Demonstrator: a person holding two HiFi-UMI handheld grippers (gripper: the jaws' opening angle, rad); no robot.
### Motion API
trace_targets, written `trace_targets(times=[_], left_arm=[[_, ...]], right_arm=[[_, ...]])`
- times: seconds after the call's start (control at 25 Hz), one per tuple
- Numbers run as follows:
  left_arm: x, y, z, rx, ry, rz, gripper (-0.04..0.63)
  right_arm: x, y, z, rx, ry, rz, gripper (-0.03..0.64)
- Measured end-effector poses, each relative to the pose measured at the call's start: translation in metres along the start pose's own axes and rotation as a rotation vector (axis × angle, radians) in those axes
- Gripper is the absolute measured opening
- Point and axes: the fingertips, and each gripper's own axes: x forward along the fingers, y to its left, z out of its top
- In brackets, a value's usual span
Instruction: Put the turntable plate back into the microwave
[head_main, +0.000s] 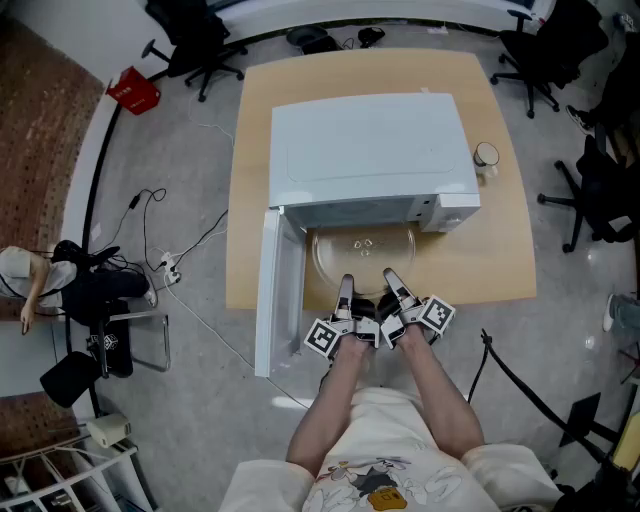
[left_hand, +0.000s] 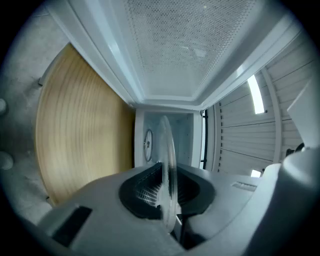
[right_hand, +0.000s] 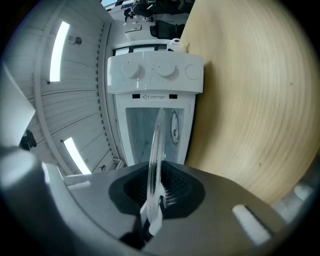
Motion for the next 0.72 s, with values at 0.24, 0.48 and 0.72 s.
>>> trace_targets(times=[0.24,0.48,0.72], left_arm=[[-0.01,-0.01,0.002,0.004,0.028,-0.008,0.025],[-0.013,-0.015,0.004,0.005,0.05,-0.031,0.025],[-0.01,-0.024,-0.008,0.014,0.076,-0.044,0.026]], right_arm=[[-0.008,0.009,-0.01,-0.015,-0.022,0.011,0.038],[-0.01,0.015,-0.015,-0.032,-0.045,0.016,0.038],[-0.018,0.021,-0.008,-0.031,-0.068,0.041,0.038]])
